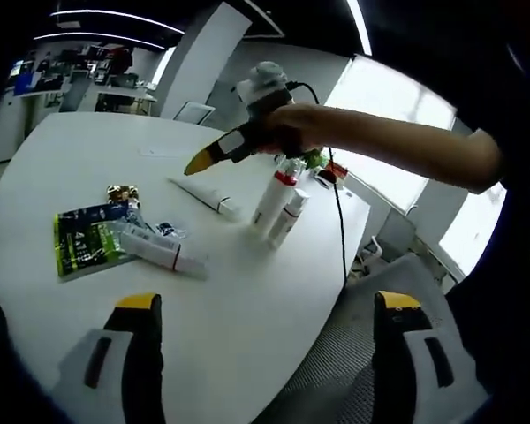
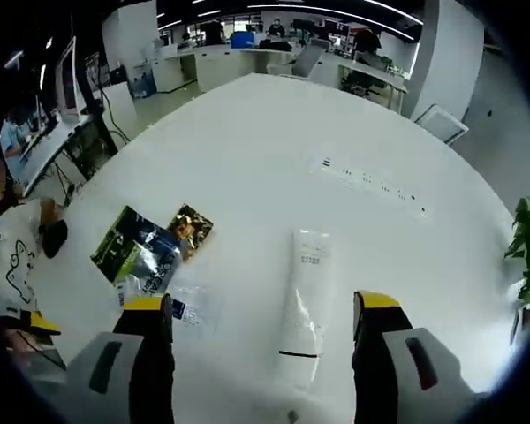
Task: Arrange the skincare products in the storage area until every visible bottle or jar stands upright without overlapping.
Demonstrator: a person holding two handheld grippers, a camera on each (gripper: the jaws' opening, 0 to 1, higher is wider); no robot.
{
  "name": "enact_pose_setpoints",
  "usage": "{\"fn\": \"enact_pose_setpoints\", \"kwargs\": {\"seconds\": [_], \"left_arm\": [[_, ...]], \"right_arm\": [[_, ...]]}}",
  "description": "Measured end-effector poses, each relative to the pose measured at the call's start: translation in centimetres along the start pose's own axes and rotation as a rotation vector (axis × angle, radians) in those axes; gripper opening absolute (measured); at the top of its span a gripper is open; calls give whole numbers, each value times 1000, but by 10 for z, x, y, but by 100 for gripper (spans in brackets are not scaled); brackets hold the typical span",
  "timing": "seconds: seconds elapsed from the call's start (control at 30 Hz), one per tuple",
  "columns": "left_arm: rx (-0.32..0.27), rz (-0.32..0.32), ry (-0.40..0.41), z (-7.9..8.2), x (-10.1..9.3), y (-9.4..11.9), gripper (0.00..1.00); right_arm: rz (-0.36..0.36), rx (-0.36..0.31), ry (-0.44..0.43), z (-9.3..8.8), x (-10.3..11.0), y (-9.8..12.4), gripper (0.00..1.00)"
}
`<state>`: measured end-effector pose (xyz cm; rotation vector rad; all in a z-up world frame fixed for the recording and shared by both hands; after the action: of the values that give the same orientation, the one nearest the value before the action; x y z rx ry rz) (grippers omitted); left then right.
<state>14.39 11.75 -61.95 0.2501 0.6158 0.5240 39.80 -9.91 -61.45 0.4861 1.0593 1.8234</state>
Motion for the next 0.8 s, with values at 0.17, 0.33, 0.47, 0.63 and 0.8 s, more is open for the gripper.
{"fn": "enact_pose_setpoints", "kwargs": {"seconds": [0.17, 0.33, 0.47, 0.63, 0.8], "left_arm": [[4, 8, 14, 2, 7, -1, 90], [3, 15, 30, 4, 13, 0, 89], [8, 27, 37, 3, 19, 0, 89], [11, 41, 54, 1, 28, 1, 88], [18, 50, 57, 1, 32, -1, 87]], "right_arm": [[-34, 53, -28, -3, -5, -14, 73], [-47, 95, -30, -5, -10, -35, 68], [-53, 123, -31, -11, -11, -40, 65], [-53, 153, -31, -17, -7, -41, 60], [-79, 161, -27, -21, -10, -42, 52]]}}
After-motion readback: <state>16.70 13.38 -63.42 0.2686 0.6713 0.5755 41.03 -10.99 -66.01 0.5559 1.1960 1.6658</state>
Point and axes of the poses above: the point that each gripper's makers call its tool centre point, and the gripper's own axes: y roughly backward along the fingers, x roughly to its left, z roughly out of its top, the point moved 10 cm from there along y, roughly backward along the fingers, and after that the axes turned 3 degrees about -z, right-handed, at the moved point
